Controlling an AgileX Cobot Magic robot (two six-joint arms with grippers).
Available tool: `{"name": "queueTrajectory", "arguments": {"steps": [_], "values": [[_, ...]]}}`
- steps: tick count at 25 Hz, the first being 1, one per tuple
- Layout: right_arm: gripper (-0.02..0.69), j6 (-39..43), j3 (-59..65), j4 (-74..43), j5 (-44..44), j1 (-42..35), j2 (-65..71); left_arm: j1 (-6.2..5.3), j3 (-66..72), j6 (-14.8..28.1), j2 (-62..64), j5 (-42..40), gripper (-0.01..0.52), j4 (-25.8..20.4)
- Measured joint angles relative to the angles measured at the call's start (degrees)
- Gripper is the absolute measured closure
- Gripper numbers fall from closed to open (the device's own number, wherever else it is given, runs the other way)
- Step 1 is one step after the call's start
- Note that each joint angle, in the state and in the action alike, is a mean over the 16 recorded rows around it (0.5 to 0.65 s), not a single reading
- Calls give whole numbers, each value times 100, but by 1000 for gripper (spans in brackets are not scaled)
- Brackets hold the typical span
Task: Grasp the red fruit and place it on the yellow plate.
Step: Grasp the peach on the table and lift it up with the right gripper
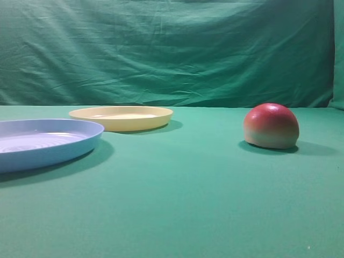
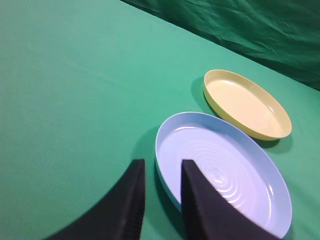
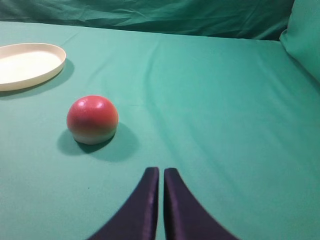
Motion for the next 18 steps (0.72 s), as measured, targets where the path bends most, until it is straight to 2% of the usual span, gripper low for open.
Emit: {"name": "queueTrajectory", "arguments": {"steps": [18], "values": [[665,-50,-285,601,-479,0,51,0,0,0,0,0,357,0]]}}
